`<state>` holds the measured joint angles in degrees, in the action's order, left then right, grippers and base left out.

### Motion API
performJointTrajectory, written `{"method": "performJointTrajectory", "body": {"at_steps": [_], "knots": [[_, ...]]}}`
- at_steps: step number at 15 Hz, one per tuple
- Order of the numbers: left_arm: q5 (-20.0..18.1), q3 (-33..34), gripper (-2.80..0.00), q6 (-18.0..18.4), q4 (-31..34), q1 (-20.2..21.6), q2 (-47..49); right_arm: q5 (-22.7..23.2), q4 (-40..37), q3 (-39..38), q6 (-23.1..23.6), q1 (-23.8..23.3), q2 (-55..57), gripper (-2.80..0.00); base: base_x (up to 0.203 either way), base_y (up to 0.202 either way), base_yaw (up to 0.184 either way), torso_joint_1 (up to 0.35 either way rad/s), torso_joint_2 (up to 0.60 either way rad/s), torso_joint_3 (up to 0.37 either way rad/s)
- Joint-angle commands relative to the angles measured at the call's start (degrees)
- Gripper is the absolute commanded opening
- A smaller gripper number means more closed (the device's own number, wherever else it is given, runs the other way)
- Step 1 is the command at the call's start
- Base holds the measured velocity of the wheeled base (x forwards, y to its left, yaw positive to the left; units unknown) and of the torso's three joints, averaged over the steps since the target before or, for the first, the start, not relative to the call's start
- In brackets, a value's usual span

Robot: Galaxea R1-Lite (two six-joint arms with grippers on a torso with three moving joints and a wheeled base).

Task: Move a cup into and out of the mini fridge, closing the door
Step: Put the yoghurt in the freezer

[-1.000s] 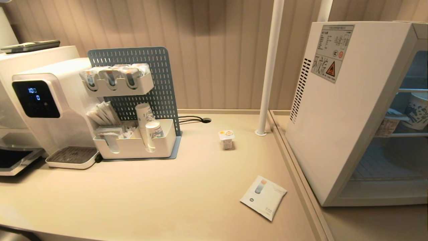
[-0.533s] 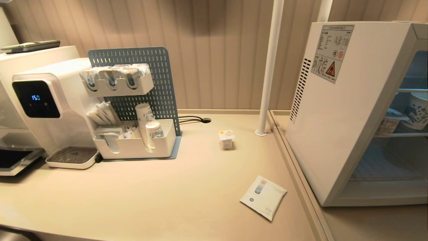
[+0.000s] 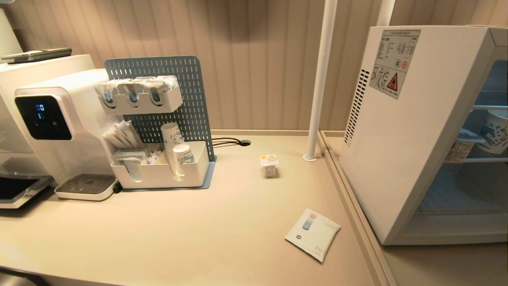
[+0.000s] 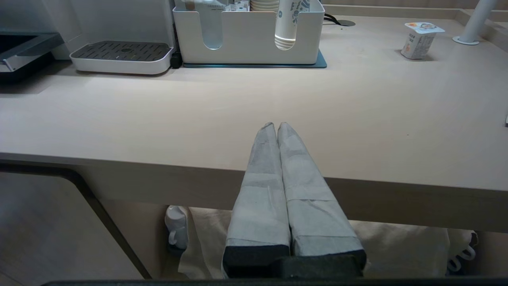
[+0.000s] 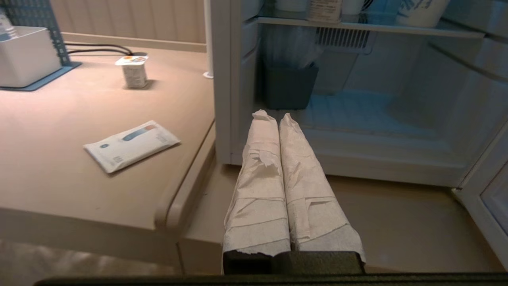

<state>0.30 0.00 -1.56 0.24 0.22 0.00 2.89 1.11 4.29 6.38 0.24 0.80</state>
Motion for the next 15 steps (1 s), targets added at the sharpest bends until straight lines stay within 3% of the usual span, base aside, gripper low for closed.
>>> {"method": "performJointTrajectory", "body": {"at_steps": [1,4,15], "knots": [[0.05,0.17,-2.80,-0.02,0.02,0.04,0.09,-1.04,2.36,-5.15,1.65,-0.05,-0.85,-2.80,0.000,0.000,0.000,0.000,0.00,0.000],[0.05,0.09,-2.80,-0.02,0.02,0.04,0.09,-1.98,-4.04,-4.29,-2.86,-0.07,-0.75,-2.80,0.000,0.000,0.000,0.000,0.00,0.000],[-0.04,0.11,-2.80,0.07,0.02,0.04,0.09,-2.01,-2.78,-4.29,-2.34,-0.07,-0.63,-2.80,0.000,0.000,0.000,0.000,0.00,0.000]]}}
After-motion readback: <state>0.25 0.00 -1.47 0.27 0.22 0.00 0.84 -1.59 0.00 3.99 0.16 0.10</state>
